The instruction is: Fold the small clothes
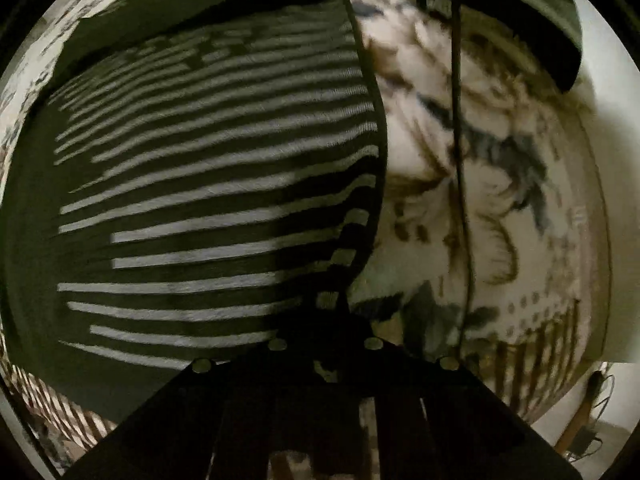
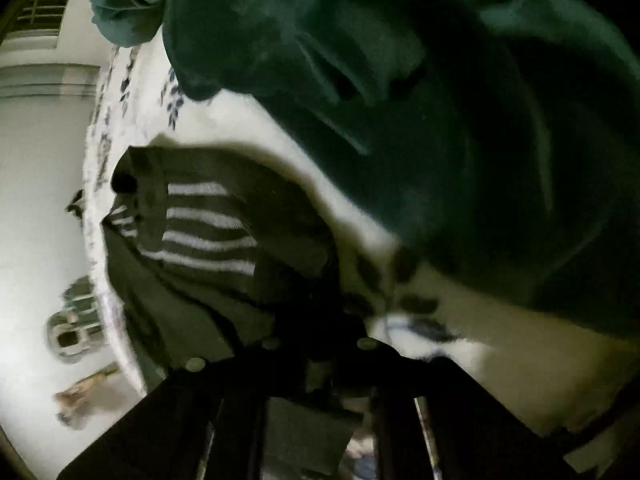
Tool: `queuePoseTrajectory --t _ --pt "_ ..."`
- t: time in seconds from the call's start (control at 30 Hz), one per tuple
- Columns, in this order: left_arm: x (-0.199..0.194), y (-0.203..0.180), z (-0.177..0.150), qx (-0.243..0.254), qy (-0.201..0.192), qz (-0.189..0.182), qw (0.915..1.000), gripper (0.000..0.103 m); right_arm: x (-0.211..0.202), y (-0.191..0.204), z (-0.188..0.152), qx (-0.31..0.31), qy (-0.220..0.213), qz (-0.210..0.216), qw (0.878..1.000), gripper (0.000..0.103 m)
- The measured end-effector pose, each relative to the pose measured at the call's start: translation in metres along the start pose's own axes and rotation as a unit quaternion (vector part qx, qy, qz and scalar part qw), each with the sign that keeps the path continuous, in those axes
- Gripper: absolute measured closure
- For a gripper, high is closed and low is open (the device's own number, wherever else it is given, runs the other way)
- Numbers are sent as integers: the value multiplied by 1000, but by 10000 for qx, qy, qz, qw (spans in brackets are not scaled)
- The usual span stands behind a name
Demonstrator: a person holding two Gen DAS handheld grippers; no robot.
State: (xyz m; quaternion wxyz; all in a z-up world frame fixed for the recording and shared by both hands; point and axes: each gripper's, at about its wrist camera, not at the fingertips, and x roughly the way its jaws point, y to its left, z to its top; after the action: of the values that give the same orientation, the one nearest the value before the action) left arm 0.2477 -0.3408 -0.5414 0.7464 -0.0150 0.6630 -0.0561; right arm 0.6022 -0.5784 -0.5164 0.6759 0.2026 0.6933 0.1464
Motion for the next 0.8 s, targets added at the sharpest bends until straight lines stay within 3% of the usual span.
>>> queuePoseTrajectory --t 0.17,0.3,0.47,0.57,0.63,0.8 --pt "-54 35 2 -663 -430 -307 9964 98 -17 49 2 -268 -72 -209 9994 96" --pt "-99 97 -14 -1487 -738 -538 9847 98 -27 117 6 -698 -72 -484 9964 96" --pt "-120 185 -26 -2242 -984 -730 9668 98 -23 219 12 -1014 -82 -753 9920 96" --pt "-128 239 -42 -2535 -1106 -672 9586 98 1 292 16 -1285 -114 -1027 9863 96" --pt "-121 282 -59 -2920 -1082 -767 9472 98 29 341 20 -1442 -102 -1141 9829 96" --pt "-89 344 -87 -3654 -961 -1064 9197 98 125 444 25 -1818 25 -1522 9715 96"
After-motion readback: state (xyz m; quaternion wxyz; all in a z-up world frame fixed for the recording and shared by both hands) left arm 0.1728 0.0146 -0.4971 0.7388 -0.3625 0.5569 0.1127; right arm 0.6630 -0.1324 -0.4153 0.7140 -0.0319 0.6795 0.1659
